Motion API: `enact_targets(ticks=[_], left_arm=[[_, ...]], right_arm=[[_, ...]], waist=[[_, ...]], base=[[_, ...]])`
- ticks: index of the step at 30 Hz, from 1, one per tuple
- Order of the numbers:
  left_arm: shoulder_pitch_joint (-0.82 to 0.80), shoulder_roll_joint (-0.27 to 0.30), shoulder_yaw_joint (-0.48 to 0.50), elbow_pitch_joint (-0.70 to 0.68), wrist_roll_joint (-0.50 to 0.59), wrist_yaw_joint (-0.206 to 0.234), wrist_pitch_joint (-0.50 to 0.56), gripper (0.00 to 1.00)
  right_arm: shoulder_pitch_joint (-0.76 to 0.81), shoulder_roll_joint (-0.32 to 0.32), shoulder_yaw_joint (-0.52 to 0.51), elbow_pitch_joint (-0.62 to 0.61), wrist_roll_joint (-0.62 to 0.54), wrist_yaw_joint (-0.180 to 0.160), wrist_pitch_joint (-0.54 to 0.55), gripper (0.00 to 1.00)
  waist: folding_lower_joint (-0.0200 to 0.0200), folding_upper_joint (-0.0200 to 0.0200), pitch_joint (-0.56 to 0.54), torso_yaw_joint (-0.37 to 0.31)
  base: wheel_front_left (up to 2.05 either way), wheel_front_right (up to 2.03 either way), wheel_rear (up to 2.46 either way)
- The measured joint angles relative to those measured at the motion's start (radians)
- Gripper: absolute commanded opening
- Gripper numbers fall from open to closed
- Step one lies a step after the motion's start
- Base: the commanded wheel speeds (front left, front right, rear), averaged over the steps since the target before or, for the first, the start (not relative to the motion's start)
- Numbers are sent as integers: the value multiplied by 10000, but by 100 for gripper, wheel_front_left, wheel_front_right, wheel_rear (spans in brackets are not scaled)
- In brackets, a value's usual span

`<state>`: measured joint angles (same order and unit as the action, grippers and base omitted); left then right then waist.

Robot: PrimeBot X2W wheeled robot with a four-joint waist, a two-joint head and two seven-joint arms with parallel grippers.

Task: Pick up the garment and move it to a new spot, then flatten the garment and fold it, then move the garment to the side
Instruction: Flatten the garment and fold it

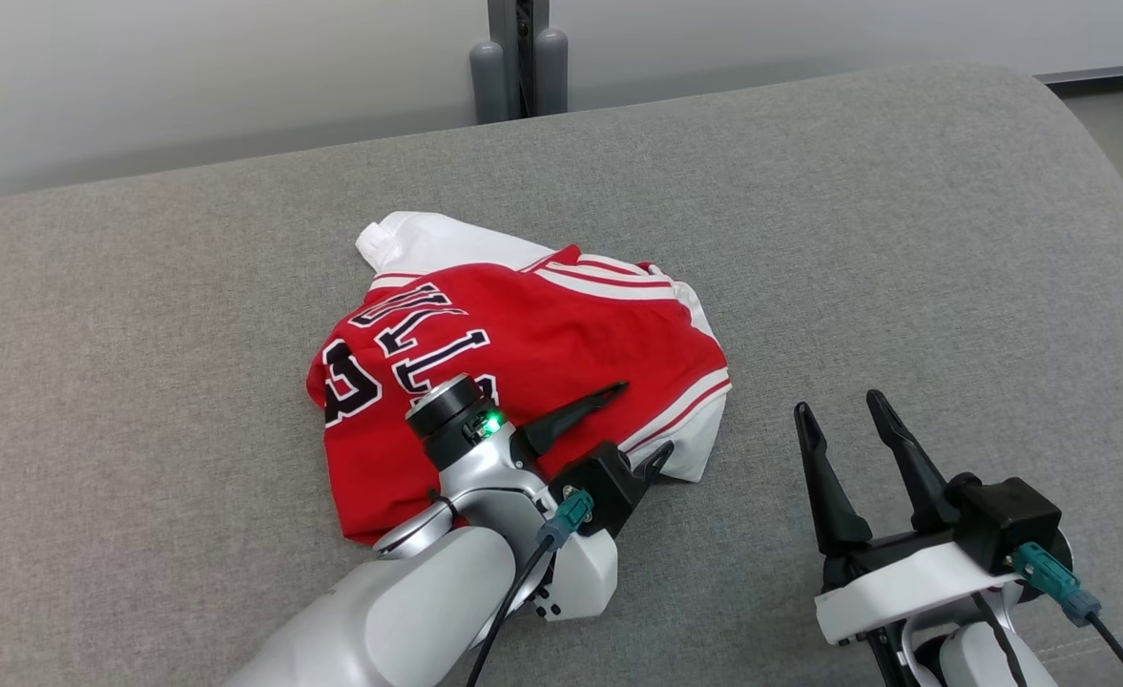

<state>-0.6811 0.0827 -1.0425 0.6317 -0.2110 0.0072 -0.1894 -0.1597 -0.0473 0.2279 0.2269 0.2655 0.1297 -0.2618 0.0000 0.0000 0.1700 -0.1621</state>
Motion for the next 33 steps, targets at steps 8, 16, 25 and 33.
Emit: enact_targets(ticks=[8, 16, 25, 33], left_arm=[[-107, -104, -153, 623, 63, 115, -242, 0], [-45, -255, 316, -132, -433, 322, -683, 0], [635, -293, 3912, -3498, -2500, -244, -721, 0], [560, -65, 6006, -3939, -3313, -767, -721, 0]], right_arm=[[0, 0, -117, 17, -6, 0, 0, 100], [63, 0, 6, 79, -8, 0, 0, 100], [228, 4, 109, 146, -4, 0, 0, 100], [292, 0, 102, 151, -6, 0, 0, 100]], waist=[[0, 0, -24, -59], [0, 0, -219, 61], [0, 0, -495, 270], [0, 0, -717, 399]], base=[[0, 0, 0], [0, 0, 0], [0, 0, 0], [0, 0, 0]])
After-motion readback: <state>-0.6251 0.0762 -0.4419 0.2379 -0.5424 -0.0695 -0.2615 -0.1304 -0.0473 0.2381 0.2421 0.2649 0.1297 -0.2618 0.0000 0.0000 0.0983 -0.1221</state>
